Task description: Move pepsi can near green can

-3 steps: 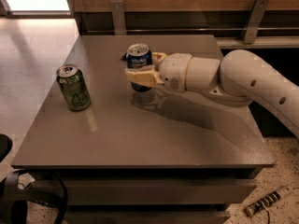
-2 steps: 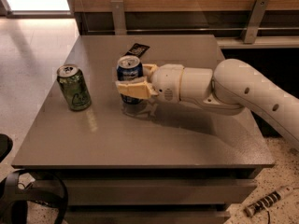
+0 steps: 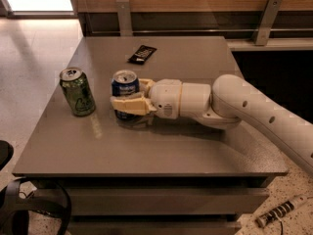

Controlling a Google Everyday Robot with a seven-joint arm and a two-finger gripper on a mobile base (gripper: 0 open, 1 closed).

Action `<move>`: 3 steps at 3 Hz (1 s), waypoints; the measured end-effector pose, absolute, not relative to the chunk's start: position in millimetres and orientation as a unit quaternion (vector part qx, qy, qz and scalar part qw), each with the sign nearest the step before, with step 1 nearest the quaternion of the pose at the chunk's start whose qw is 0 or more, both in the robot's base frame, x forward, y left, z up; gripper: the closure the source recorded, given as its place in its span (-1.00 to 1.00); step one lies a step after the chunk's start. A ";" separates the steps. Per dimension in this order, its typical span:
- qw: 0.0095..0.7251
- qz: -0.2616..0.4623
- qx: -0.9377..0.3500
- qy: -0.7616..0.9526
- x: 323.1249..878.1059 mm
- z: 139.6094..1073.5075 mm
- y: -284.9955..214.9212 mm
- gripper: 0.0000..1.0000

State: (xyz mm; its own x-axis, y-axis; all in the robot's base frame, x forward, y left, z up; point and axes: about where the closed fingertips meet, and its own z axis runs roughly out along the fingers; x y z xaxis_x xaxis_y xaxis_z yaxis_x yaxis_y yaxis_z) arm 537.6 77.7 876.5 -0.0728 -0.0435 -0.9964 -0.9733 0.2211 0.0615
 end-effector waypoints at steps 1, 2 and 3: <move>0.522 0.445 -0.438 0.581 536.9 877.3 79.1 0.46; 0.521 0.446 -0.440 0.580 535.7 878.0 81.9 -0.12; 0.520 0.447 -0.442 0.578 534.5 878.6 84.5 -0.77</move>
Offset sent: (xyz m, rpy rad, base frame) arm -0.0006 0.0012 0.0008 -0.0011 -0.0007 0.0017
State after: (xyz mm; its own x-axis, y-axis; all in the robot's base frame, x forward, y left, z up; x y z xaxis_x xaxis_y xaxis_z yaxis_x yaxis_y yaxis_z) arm 534.5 84.5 878.6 -0.0695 -0.0460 -0.9965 -0.9761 0.2092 0.0584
